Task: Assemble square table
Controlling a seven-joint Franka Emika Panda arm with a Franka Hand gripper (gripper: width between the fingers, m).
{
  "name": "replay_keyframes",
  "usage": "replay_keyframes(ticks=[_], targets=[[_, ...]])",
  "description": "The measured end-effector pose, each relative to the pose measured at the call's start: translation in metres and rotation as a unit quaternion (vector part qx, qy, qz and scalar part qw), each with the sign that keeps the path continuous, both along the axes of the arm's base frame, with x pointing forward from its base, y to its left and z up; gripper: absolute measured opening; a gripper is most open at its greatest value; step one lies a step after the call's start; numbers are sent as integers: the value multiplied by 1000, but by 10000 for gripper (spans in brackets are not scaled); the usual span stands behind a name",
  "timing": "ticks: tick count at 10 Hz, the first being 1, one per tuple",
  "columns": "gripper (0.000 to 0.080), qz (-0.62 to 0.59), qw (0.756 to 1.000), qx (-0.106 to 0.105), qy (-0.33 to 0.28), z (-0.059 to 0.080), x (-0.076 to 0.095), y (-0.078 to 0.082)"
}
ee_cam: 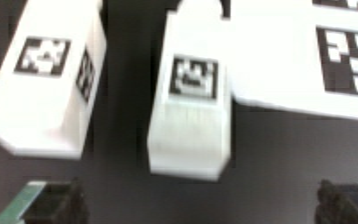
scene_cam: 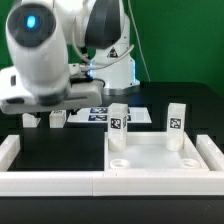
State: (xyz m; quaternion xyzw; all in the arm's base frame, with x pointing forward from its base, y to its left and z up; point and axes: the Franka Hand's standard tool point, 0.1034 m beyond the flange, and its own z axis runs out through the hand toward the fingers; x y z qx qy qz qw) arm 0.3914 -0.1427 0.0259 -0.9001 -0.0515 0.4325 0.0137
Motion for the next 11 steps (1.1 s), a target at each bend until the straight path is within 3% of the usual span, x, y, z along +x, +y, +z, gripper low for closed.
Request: replay_keyframes(ticks=[2,4,6,8,11], targets=[[648,11,999,8,43,-2,-1,8],[648,18,999,14,36,-4,1,9],[648,27,999,25,33,-14,-9,3],[648,29,999,28,34,-14,-20,0],[648,34,998,31,38,-22,-31,6]])
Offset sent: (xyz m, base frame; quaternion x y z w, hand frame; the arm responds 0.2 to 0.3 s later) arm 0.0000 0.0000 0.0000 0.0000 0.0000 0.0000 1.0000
